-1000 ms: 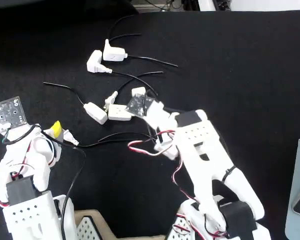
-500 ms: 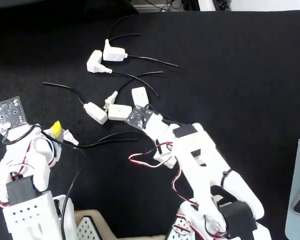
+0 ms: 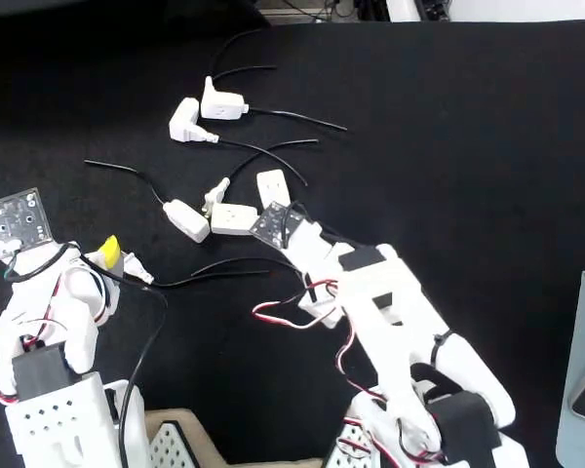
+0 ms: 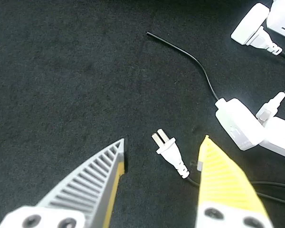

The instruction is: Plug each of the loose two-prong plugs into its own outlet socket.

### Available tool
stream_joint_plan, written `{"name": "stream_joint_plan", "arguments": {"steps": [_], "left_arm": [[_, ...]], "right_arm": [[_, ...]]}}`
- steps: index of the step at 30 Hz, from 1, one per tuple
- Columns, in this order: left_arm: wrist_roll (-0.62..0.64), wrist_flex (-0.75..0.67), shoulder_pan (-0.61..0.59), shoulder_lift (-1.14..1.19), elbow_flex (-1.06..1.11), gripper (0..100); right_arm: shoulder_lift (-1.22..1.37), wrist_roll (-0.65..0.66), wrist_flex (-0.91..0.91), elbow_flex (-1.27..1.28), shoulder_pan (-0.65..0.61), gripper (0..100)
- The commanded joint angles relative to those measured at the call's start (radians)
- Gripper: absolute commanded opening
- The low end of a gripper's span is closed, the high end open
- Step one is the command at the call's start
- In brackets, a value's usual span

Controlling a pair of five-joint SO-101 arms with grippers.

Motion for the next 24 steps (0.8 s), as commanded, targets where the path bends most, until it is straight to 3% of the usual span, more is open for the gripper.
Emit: {"name": "stream_joint_plan", "arguments": {"steps": [1, 5, 13, 18, 24], "left_arm": [[0.006, -0.020, -0.001, -0.008, -0.007, 25], [0.006, -0.020, -0.001, -0.008, -0.007, 25], [0.006, -0.020, -0.001, -0.008, -0.002, 25], [0.005, -0.021, 0.012, -0.008, 0.002, 25], [0.002, -0.021, 0.079, -0.008, 0.002, 25]], "right_arm": [[0.031, -0.012, -0.014, -0.030, 0.012, 10.5], [0.059, -0.012, -0.006, -0.076, 0.012, 1.0], [0.058, -0.012, 0.000, -0.102, 0.014, 1.2], [-0.001, -0.012, 0.147, -0.197, 0.041, 1.1], [-0.243, -0.083, 0.288, -0.260, 0.078, 1.1]]}}
